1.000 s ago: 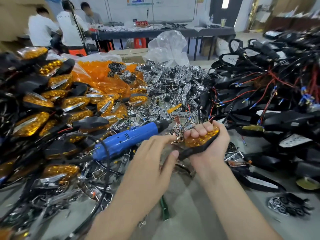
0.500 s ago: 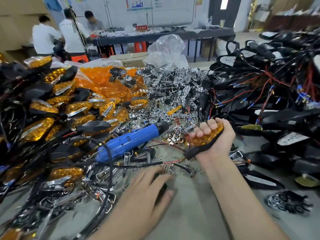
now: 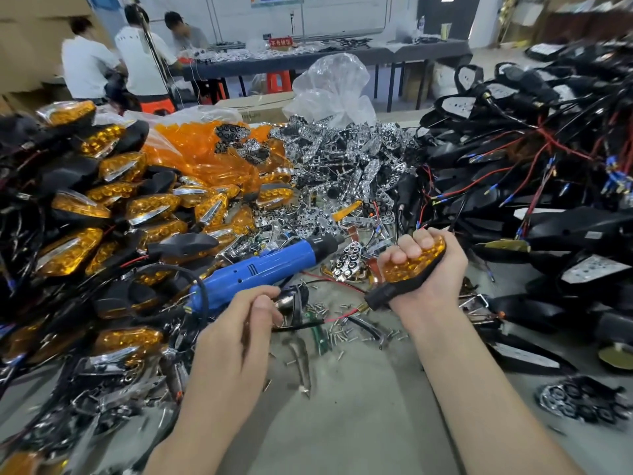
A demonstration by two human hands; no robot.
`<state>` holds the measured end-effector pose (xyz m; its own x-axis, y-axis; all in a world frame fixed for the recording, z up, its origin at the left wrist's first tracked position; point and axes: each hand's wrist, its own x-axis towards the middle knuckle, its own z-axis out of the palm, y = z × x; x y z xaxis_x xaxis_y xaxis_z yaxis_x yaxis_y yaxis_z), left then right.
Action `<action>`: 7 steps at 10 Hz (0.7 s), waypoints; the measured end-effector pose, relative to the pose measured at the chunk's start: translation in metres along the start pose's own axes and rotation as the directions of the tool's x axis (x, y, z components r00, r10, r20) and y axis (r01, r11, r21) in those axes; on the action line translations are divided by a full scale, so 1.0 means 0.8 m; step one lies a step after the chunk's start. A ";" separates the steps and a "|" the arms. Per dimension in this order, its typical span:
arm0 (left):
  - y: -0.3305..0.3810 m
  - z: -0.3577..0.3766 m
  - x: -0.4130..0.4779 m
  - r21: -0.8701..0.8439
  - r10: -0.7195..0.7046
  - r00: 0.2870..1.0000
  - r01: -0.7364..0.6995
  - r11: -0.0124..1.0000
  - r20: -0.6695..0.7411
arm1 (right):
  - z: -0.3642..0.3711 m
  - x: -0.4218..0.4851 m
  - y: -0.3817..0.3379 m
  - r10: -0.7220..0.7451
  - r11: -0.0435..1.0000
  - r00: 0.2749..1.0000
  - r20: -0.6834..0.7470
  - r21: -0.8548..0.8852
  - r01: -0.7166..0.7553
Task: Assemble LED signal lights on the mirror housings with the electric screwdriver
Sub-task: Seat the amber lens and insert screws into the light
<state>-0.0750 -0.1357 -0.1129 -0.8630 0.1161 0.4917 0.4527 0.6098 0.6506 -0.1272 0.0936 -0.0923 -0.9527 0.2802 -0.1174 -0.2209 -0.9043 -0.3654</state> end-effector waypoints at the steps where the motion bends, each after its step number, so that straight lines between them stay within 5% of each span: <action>1: -0.002 -0.001 -0.001 0.188 -0.042 0.994 0.023 0.982 0.098 | 0.001 0.000 0.002 0.001 1.000 1.000 0.002 -0.014 -0.001; 3: -0.001 -0.012 -0.004 0.201 -0.071 0.977 0.029 0.979 0.203 | 0.000 0.000 0.001 -0.009 0.999 1.000 0.007 -0.042 0.009; 7: -0.008 -0.013 -0.006 0.267 0.125 0.922 -0.233 0.935 0.367 | -0.001 0.000 0.005 -0.014 0.997 1.000 0.011 -0.077 0.015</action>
<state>-0.0712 -0.1484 -0.1134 -0.8213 0.4706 0.3225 0.5645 0.7523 0.3397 -0.1275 0.0905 -0.0945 -0.9517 0.2894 -0.1025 -0.2184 -0.8726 -0.4368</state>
